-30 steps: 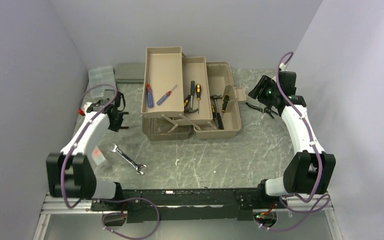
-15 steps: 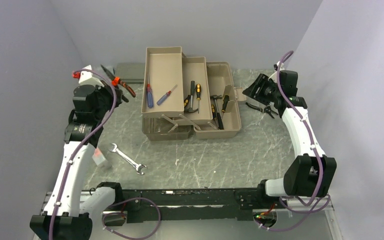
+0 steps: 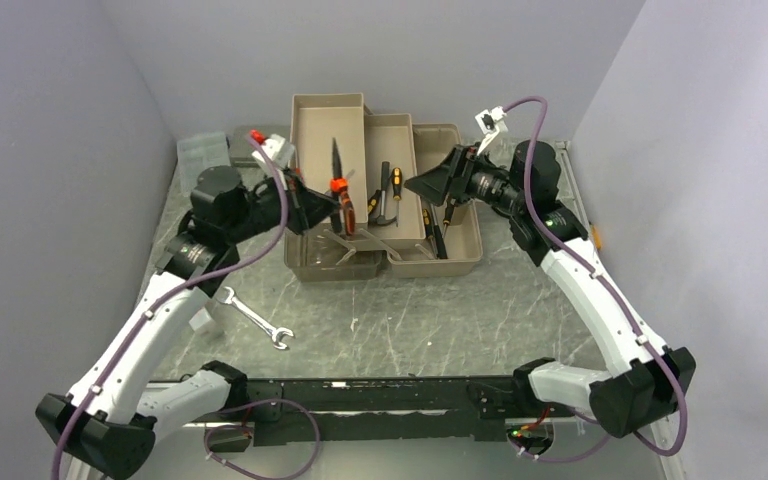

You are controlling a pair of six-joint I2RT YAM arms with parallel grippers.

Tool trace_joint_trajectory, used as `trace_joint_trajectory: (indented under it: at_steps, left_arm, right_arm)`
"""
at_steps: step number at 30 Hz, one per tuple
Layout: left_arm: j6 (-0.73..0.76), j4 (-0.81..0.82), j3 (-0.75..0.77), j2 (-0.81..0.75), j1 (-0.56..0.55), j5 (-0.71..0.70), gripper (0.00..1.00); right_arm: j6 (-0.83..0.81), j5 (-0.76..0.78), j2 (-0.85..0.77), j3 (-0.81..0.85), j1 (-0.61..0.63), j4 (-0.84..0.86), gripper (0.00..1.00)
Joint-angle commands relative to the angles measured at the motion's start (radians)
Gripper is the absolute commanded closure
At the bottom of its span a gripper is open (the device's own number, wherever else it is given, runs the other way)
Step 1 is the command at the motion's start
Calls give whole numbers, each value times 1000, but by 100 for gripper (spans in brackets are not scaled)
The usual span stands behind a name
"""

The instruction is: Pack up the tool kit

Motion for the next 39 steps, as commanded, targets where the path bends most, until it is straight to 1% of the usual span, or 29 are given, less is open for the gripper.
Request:
trace_joint_trajectory:
  at_steps: [1,5,9,11,14,15,18,19,20,21,22,24,26,27,28,29,30,31,32,35,37,39]
  left_arm:
    - [72,66,61,31,-134,-61,100]
    - [120,40,92,68,-239,-168,100]
    - [166,-11,153,116,-314,-271,100]
    - [185,-19,171,132,-343,-297,100]
    - [208,-3,177,140,-382,-304,100]
    - [213,0,178,142,-392,-310,100]
    - [215,5,177,153,-404,-311,100]
    - [214,8,175,154,-405,-312,100]
    - [211,15,170,154,-405,-316,100]
    - [208,24,162,152,-405,-318,98]
    - [202,30,156,149,-406,-321,90]
    - [193,39,145,142,-405,-323,66]
    - [182,50,133,133,-404,-316,57]
    - [172,48,132,130,-404,-327,45]
    - [152,35,134,125,-404,-369,27]
    - [139,25,135,119,-402,-402,13]
    - [140,24,132,109,-398,-399,7]
    - [141,22,129,99,-395,-399,4]
    - [140,17,128,88,-391,-400,3]
    - [144,-11,126,56,-379,-413,4]
    - [155,-50,124,36,-378,-438,4]
    - [170,-66,109,8,-377,-453,5]
  right_arm:
    - [53,39,-31,26,78,167,18]
    - [45,74,-5,68,140,150,17]
    - [40,102,3,76,198,154,17]
    - [37,134,18,86,215,143,20]
    - [38,163,52,108,227,72,36]
    - [41,168,55,107,230,72,46]
    - [56,195,59,109,234,54,85]
    - [53,206,62,115,235,38,96]
    - [52,214,64,121,234,23,100]
    - [54,223,65,125,232,11,100]
    - [61,243,61,126,230,-5,100]
    - [62,291,48,127,224,-32,100]
    - [64,324,38,131,210,-61,100]
    - [68,334,34,133,197,-76,100]
    - [70,343,31,135,183,-94,100]
    - [68,354,29,142,162,-118,100]
    - [61,373,27,152,137,-154,100]
    - [55,389,25,160,102,-189,100]
    - [44,404,23,164,63,-222,100]
    - [-12,474,40,191,-43,-338,100]
    - [-68,554,73,216,-80,-400,100]
    - [-119,606,111,222,-92,-422,100]
